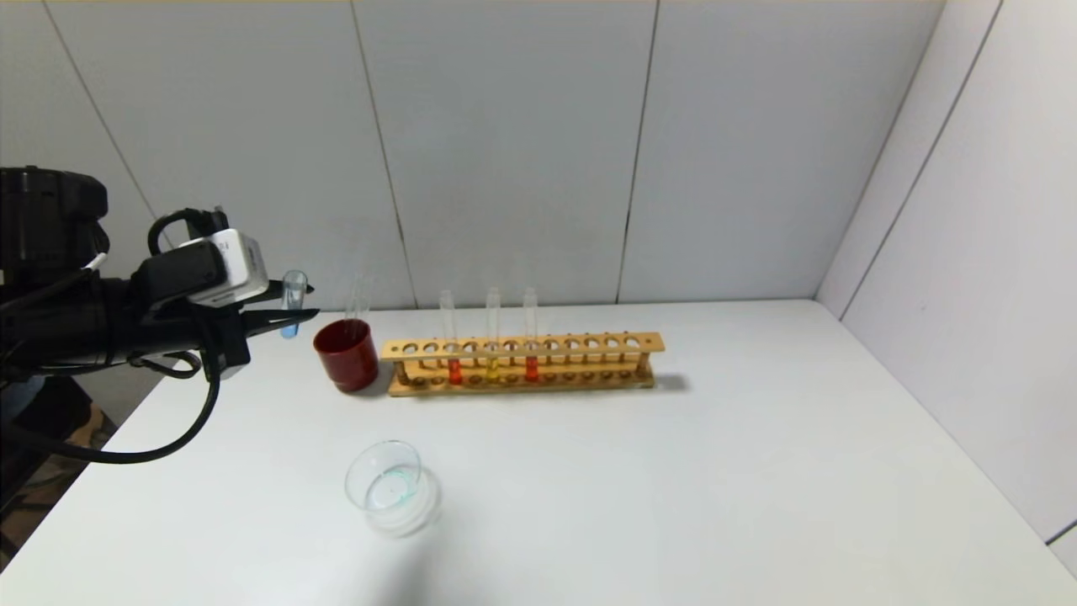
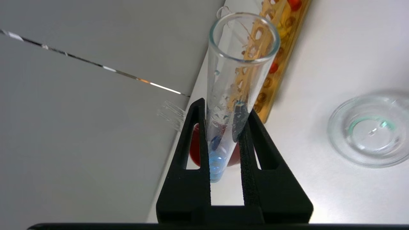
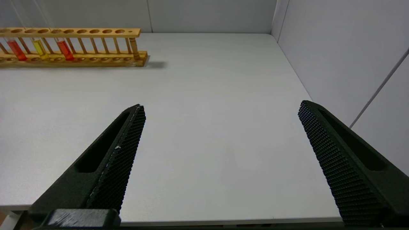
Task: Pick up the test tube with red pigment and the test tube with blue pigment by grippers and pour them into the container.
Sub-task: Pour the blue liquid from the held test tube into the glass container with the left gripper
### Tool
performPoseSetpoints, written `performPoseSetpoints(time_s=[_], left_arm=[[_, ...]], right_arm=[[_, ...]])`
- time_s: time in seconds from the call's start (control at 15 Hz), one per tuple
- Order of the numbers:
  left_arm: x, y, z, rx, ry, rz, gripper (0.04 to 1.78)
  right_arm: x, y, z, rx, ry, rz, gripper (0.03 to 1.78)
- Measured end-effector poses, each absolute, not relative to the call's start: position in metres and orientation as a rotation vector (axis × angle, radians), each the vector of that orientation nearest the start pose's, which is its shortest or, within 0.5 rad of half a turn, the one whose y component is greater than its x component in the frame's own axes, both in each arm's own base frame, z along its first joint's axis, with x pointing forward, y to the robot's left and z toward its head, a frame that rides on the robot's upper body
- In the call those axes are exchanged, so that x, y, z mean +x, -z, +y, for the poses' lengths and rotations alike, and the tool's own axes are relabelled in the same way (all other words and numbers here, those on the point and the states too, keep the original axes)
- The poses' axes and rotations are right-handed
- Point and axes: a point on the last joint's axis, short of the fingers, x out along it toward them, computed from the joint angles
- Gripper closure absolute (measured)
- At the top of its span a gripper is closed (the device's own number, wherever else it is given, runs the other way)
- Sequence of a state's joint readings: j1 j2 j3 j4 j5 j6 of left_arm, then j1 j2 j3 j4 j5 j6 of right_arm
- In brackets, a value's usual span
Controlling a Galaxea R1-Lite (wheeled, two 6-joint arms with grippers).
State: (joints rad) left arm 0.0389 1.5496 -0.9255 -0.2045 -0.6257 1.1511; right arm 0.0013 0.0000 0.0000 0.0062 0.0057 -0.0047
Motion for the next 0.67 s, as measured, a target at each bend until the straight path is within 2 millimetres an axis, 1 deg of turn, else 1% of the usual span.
performPoseSetpoints(time_s=[0.33,0.67], left_arm=[[0.278,-0.201,0.001,1.213,0.769,-0.039,1.51],[0.272,-0.178,0.001,1.373,0.84,-0.069,1.51]], right_arm=[[-0.023,-0.075,0.0,-0.005,-0.007,0.006,0.06],[-0.023,-0.075,0.0,-0.005,-0.006,0.006,0.06]])
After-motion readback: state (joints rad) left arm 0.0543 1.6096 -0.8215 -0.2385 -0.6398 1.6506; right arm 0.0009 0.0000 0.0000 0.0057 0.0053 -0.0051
